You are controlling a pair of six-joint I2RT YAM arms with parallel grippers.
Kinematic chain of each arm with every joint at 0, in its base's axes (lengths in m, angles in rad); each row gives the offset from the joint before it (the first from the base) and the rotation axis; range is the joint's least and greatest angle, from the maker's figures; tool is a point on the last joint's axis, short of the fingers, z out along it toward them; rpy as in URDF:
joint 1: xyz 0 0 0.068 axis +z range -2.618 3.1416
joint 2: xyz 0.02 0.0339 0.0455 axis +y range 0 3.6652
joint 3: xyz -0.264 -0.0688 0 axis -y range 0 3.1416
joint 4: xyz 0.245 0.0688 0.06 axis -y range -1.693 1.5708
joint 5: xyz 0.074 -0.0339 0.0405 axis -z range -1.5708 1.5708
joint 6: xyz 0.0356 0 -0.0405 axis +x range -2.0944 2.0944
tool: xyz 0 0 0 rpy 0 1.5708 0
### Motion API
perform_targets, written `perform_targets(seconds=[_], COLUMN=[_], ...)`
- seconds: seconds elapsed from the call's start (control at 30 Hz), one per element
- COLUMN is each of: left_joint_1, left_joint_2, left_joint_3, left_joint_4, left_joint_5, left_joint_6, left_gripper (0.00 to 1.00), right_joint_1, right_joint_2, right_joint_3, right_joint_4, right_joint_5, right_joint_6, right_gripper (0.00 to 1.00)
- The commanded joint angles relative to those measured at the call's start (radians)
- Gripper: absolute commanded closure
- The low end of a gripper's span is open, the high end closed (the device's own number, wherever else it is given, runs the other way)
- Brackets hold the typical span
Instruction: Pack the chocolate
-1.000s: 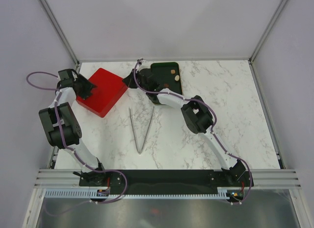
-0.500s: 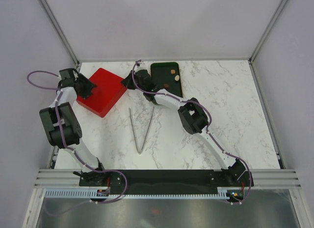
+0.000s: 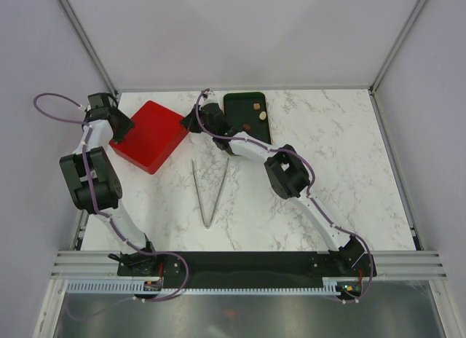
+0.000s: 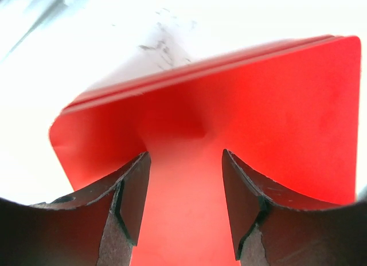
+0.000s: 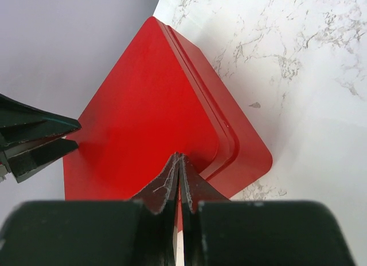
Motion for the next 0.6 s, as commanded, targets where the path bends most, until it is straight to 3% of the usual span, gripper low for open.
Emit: perform_targets(seconds=[0.0,0.13,0.3,0.57], left_joint_1=[0.023,0.023,0.010,-0.009], left_joint_2=[0.075,0.186,0.124,0.172], left_joint_3=[-0.009,0.042,0.018,0.027], left_joint_4=[-0.050,-0.119,-0.003,-0.050], left_joint_5=[-0.157,-0.128,0.010,-0.013], left_joint_6=[0.047,0.051,0.089,0.075], left_gripper=[0.38,0.39,0.38,0.39], right_joint_1=[-0.005,-0.005,-0.011,-0.023], right_joint_2=[0.008,0.002,-0.021,-0.003], right_joint_3=[-0.059,-0.069,-0.114,-0.108], right_joint_4=[-0.159,-0.145,-0.144,-0.131], right_joint_5=[0.007,-0.001,0.028,0.002], right_joint_6=[-0.035,-0.033,-0.041,-0.016], right_gripper=[0.93,0.93,0.93,0.93])
